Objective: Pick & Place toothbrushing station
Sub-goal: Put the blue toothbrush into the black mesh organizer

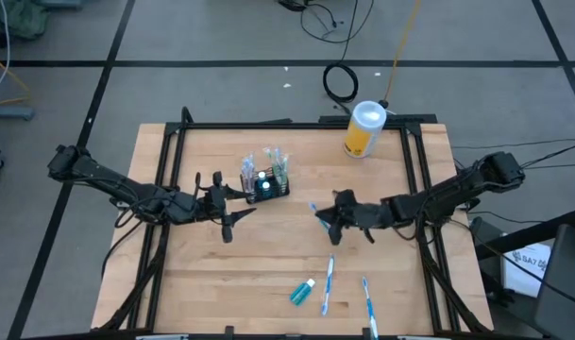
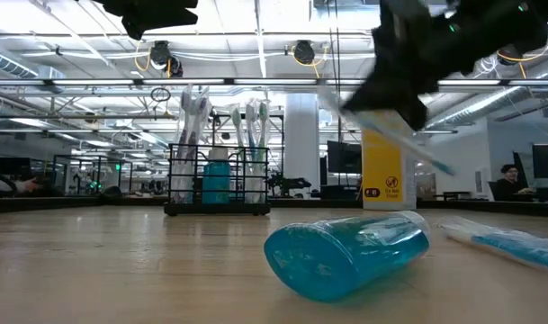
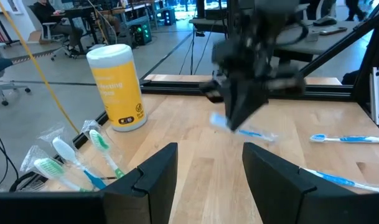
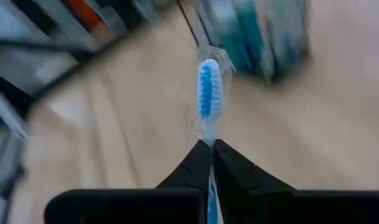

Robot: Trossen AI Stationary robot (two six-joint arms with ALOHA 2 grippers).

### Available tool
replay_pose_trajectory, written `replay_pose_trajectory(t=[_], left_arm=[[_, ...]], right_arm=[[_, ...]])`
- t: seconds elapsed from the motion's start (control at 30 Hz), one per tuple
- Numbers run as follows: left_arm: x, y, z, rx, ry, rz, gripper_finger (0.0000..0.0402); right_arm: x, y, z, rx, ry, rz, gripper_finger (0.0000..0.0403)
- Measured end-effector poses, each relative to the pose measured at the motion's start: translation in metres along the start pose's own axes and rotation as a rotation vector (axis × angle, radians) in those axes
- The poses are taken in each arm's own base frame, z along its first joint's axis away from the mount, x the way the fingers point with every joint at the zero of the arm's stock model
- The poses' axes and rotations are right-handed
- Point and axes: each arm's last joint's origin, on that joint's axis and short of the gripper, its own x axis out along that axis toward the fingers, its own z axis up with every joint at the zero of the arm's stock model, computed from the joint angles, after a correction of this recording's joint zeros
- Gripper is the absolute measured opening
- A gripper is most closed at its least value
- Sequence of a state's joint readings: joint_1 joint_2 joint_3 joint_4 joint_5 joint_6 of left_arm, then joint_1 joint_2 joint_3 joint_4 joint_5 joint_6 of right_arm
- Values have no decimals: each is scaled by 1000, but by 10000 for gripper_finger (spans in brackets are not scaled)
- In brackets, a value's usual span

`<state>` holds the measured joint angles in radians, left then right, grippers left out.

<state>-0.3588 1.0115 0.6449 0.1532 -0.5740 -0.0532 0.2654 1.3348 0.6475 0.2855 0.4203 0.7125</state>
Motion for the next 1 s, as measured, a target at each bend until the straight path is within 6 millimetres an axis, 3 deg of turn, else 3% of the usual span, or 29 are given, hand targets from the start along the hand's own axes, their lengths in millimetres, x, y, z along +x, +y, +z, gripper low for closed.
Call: replay_pose_trajectory(t=[0.17,0.4,0.6,0.73,1.0], left_arm=[[0,0,0,0,0,0,189],[0,0,0,2,-3,0,189],[0,0,1,17,-8,1,189],[0,0,1,20,-8,2,189],[0,0,1,23,-8,2,189]], right_arm=[[-3,14,30,-168,-280,145,5],[2,13,56,-388,-576,127,4],[15,7,64,-552,-842,120,3],[36,1,59,-612,-905,185,2],[85,-3,78,-695,-923,37,1]])
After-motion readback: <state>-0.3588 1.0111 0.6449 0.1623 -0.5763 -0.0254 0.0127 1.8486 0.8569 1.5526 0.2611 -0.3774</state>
